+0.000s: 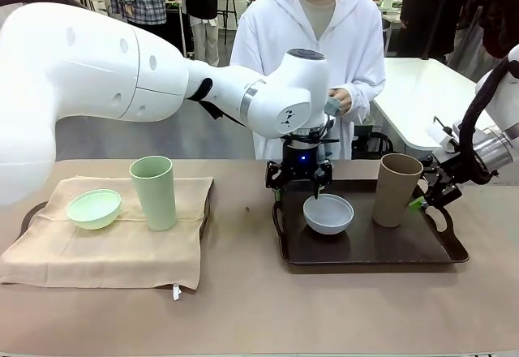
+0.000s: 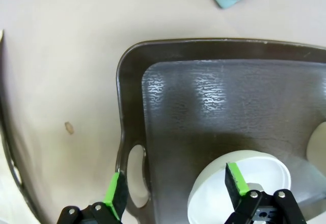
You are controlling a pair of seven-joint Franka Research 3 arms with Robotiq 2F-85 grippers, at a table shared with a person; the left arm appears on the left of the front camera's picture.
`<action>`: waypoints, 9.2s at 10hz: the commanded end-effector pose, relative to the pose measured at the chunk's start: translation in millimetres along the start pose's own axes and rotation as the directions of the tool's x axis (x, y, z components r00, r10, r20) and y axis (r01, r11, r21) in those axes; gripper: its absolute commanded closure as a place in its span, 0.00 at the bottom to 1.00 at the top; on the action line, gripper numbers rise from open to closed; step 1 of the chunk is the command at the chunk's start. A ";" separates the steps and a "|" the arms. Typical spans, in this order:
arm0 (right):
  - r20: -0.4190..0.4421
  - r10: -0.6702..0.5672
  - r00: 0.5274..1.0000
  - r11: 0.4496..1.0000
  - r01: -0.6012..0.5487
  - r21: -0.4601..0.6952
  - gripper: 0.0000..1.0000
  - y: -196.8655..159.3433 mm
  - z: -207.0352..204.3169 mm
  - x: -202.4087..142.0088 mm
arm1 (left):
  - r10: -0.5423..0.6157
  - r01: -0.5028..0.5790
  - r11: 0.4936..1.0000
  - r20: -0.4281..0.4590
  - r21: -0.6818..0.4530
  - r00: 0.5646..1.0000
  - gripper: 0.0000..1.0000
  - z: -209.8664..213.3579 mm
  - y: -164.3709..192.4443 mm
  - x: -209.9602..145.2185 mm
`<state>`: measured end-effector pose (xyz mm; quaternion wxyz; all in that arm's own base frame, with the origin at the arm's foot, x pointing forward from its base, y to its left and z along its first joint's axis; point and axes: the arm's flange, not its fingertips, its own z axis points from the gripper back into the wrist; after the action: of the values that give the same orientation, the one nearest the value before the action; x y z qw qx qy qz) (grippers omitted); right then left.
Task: Set up a tray with a mat and arrange the tableware.
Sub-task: Pick up the Picnic Bowl and Reusable plastic cup from the Handle tray in front of the human's position and hold them in the air, then place the Picnic Bowl and Reusable plastic cup back onto the Handle tray in front of the human's position.
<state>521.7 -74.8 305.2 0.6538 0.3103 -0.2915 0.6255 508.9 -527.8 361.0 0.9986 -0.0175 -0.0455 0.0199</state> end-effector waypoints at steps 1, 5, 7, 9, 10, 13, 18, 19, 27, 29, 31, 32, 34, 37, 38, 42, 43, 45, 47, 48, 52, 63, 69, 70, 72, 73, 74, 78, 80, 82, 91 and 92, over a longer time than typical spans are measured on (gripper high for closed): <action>0.012 0.022 1.000 1.000 -0.023 0.021 0.00 -1.9 -3.4 -1.5 | 0.037 -0.036 0.999 -0.011 0.017 0.999 0.00 0.6 -7.1 2.1; 0.058 0.033 0.998 0.997 -0.036 0.063 0.00 -1.1 -13.0 -1.3 | 0.046 -0.045 0.999 -0.028 0.025 0.999 0.00 -11.7 -10.2 5.4; 0.062 0.041 0.997 0.995 -0.046 0.085 0.00 0.8 -22.3 1.6 | 0.034 -0.033 0.999 -0.038 0.018 0.999 0.00 -10.9 -12.6 -1.7; 0.051 0.030 0.998 0.995 -0.034 0.090 0.00 -1.9 -26.8 -0.2 | 0.027 -0.027 1.000 -0.030 0.001 0.999 0.00 -3.7 -11.3 -7.2; 0.047 0.026 0.999 0.995 -0.031 0.090 0.00 -2.0 -26.7 -0.9 | 0.029 -0.029 1.000 -0.025 -0.010 0.999 0.00 -0.1 -10.8 -8.7; 0.059 0.032 0.998 0.995 -0.037 0.091 0.00 -2.7 -28.2 -0.1 | 0.023 -0.023 1.000 -0.035 -0.010 0.999 0.00 6.1 -11.8 -12.0; 0.106 0.043 0.993 0.992 -0.055 0.117 0.00 -4.6 -34.3 4.0 | -0.006 0.005 1.000 -0.109 -0.010 0.994 0.00 0.8 -15.1 -17.5; 0.110 0.042 0.993 0.992 -0.055 0.117 0.00 -4.7 -34.5 3.9 | -0.013 0.012 1.000 -0.119 -0.008 0.993 0.00 0.3 -15.5 -18.5; 0.140 0.068 0.988 0.988 -0.086 0.125 0.00 -6.6 -38.4 6.2 | -0.168 0.167 0.986 -0.167 -0.023 0.972 0.00 -12.3 -18.7 -28.9; 0.151 0.076 0.986 0.986 -0.097 0.133 0.60 -8.0 -38.1 4.9 | -0.202 0.200 0.979 -0.157 -0.031 0.967 0.54 -13.3 -19.3 -30.1; 0.155 0.072 0.985 0.987 -0.093 0.129 0.64 -8.3 -37.9 4.5 | -0.204 0.202 0.979 -0.156 -0.030 0.966 1.00 -11.8 -18.8 -30.8; 0.154 0.073 0.985 0.987 -0.093 0.129 1.00 -8.7 -37.7 4.6 | -0.203 0.201 0.979 -0.156 -0.029 0.967 1.00 -11.7 -18.6 -30.7; 0.152 0.072 0.986 0.987 -0.092 0.130 1.00 -9.2 -37.2 3.6 | -0.205 0.203 0.979 -0.159 -0.026 0.966 0.80 -11.6 -18.1 -30.6; 0.152 0.069 0.986 0.987 -0.090 0.131 1.00 -9.4 -36.5 2.0 | -0.203 0.201 0.979 -0.162 -0.026 0.966 1.00 -11.4 -18.3 -29.6; 0.152 0.069 0.986 0.987 -0.089 0.131 0.78 -9.3 -36.4 1.6 | -0.203 0.201 0.979 -0.163 -0.026 0.966 1.00 -11.0 -18.3 -29.3; 0.130 0.049 0.990 0.992 -0.063 0.107 0.78 -3.5 -29.6 7.0 | -0.162 0.163 0.987 -0.153 -0.006 0.975 1.00 -4.9 -13.2 -23.5; 0.121 0.021 0.992 0.990 -0.037 0.136 0.78 6.3 -18.1 21.2 | -0.106 0.106 0.994 -0.183 -0.011 0.977 1.00 3.5 -7.9 -17.5; 0.099 0.034 0.995 0.994 -0.044 0.098 0.78 35.2 18.1 58.5 | -0.080 0.070 0.995 -0.144 -0.074 0.986 1.00 47.9 1.6 -16.2; 0.077 0.089 0.993 0.995 -0.093 0.040 0.78 65.6 54.9 101.2 | -0.076 0.069 0.987 -0.045 -0.142 0.996 1.00 105.3 2.2 -31.6; 0.066 0.106 0.992 0.994 -0.108 0.028 0.78 76.6 67.6 119.7 | -0.077 0.077 0.986 0.002 -0.150 0.997 1.00 128.4 -1.9 -38.8; 0.029 0.140 0.990 0.990 -0.141 0.020 0.78 106.7 91.8 174.1 | -0.018 0.033 0.990 0.104 -0.135 0.994 1.00 179.3 -8.3 -57.7; 0.049 0.153 0.987 0.988 -0.154 0.013 0.78 96.3 92.7 162.6 | -0.082 0.089 0.983 0.051 -0.163 0.995 1.00 181.5 -13.6 -50.9; 0.049 0.153 0.987 0.988 -0.154 0.013 0.78 96.3 92.7 162.6 | -0.082 0.089 0.983 0.051 -0.163 0.995 1.00 181.5 -13.6 -50.9; 0.049 0.153 0.987 0.988 -0.154 0.013 0.78 96.3 92.7 162.6 | -0.082 0.089 0.983 0.051 -0.163 0.995 1.00 181.5 -13.6 -50.9; 0.049 0.153 0.987 0.988 -0.154 0.013 0.78 96.3 92.7 162.6 | -0.082 0.089 0.983 0.051 -0.163 0.995 1.00 181.5 -13.6 -50.9; 0.049 0.153 0.987 0.988 -0.154 0.013 0.78 96.3 92.7 162.6 | -0.082 0.089 0.983 0.051 -0.163 0.995 1.00 181.5 -13.6 -50.9; 0.049 0.153 0.987 0.988 -0.154 0.013 0.78 96.3 92.7 162.6 | -0.082 0.089 0.983 0.051 -0.163 0.995 1.00 181.5 -13.6 -50.9; 0.049 0.153 0.987 0.988 -0.154 0.013 0.78 96.3 92.7 162.6 | -0.082 0.089 0.983 0.051 -0.163 0.995 1.00 181.5 -13.6 -50.9; 0.049 0.153 0.987 0.988 -0.154 0.013 0.78 96.3 92.7 162.6 | -0.082 0.089 0.983 0.051 -0.163 0.995 1.00 181.5 -13.6 -50.9; 0.049 0.153 0.987 0.988 -0.154 0.013 0.78 96.3 92.7 162.6 | -0.082 0.089 0.983 0.051 -0.163 0.995 1.00 181.5 -13.6 -50.9; 0.049 0.153 0.987 0.988 -0.154 0.013 0.78 96.3 92.7 162.6 | -0.082 0.089 0.983 0.051 -0.163 0.995 1.00 181.5 -13.6 -50.9; 0.049 0.153 0.987 0.988 -0.154 0.013 0.78 96.3 92.7 162.6 | -0.082 0.089 0.983 0.051 -0.163 0.995 1.00 181.5 -13.6 -50.9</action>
<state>432.3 -40.8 492.1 0.5969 0.3115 -0.3215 0.6658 440.4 -538.8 533.9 0.9930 -0.0917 -0.0726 -0.0186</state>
